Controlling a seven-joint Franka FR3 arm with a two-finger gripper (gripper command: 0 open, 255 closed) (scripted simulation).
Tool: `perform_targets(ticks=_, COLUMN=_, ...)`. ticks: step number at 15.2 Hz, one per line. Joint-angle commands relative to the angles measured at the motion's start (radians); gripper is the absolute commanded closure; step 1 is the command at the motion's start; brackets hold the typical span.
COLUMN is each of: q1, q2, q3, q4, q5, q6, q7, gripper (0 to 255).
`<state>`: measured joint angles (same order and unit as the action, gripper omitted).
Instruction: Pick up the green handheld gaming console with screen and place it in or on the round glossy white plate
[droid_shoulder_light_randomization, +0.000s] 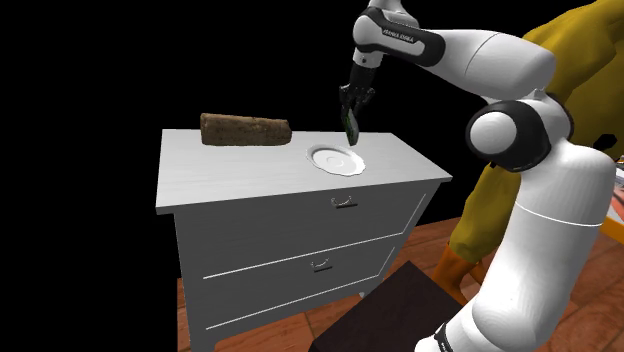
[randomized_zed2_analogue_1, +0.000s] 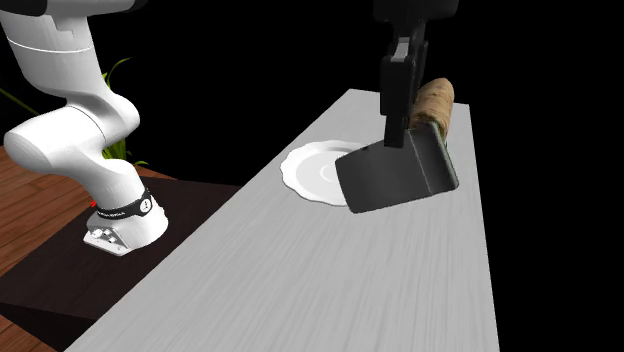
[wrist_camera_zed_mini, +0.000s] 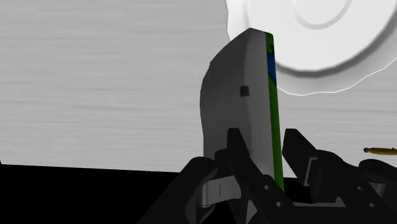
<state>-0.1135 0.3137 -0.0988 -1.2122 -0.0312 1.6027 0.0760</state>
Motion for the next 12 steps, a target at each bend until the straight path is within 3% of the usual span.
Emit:
perform_targets(ticks=1, q1=-0.002, q2=0.016, q3=0.000, q4=0.053, q5=0.002, q6=-0.036, q7=-0.003, gripper=255)
perform_targets(ticks=9, q1=-0.011, q2=0.095, q3=-0.001, q4=0.280, q5=0.010, q6=-0.184, q7=-0.012, gripper=255)
perform_targets(ticks=12, q1=0.032, q2=-0.037, q3=0.010, q4=0.109, q5=-0.009, q6=-0.148, q7=0.034, gripper=255)
